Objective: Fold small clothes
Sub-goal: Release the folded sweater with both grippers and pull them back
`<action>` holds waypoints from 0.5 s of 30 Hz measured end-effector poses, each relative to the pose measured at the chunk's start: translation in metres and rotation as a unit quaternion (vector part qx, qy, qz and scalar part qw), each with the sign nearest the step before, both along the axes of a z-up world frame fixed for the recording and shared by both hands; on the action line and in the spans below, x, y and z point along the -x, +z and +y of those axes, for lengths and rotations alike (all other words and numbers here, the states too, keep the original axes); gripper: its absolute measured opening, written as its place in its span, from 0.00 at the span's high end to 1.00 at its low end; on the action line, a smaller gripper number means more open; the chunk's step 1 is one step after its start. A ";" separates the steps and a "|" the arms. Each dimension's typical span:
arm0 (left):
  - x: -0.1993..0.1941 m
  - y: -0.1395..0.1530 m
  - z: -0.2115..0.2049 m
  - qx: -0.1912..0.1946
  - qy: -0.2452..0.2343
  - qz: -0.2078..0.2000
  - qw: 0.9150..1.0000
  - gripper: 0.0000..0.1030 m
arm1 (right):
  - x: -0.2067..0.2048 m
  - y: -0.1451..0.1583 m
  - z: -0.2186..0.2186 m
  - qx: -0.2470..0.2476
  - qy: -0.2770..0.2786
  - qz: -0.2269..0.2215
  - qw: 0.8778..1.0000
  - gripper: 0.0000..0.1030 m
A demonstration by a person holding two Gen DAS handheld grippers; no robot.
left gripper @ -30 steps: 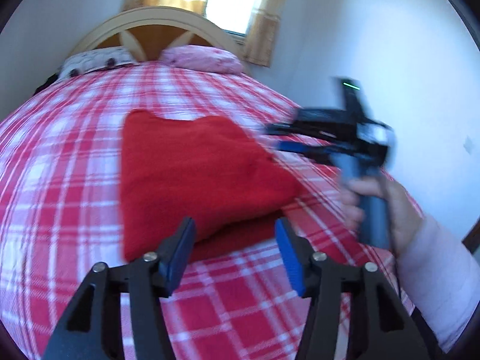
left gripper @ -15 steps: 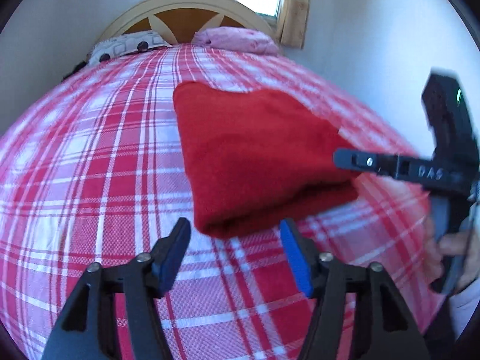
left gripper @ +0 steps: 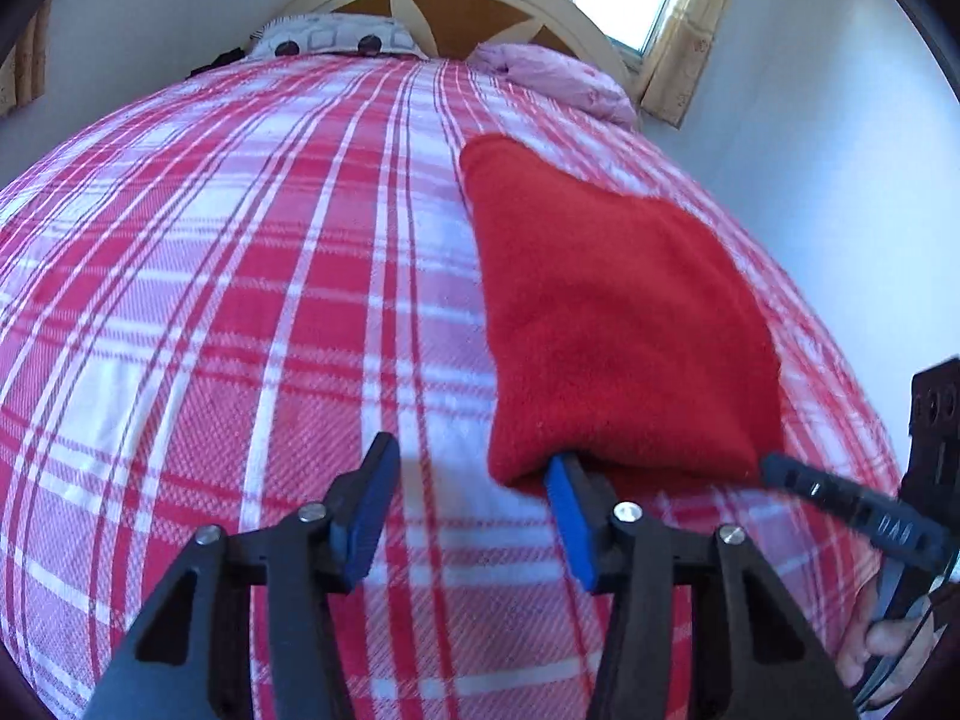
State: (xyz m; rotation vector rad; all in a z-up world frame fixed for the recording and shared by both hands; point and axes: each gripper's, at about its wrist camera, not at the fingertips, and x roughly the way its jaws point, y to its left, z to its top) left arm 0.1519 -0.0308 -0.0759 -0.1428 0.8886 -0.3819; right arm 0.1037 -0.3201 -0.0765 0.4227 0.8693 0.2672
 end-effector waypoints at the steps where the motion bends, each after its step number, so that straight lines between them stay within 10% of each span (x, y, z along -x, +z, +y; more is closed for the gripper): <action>1: 0.003 0.001 0.000 -0.001 -0.001 -0.001 1.000 0.49 | 0.000 -0.001 -0.001 -0.003 -0.002 0.000 1.000 0.97; 15: -0.010 0.054 0.014 0.022 0.007 -0.051 0.998 0.47 | -0.033 0.095 0.004 0.108 -0.020 -0.091 0.990 0.91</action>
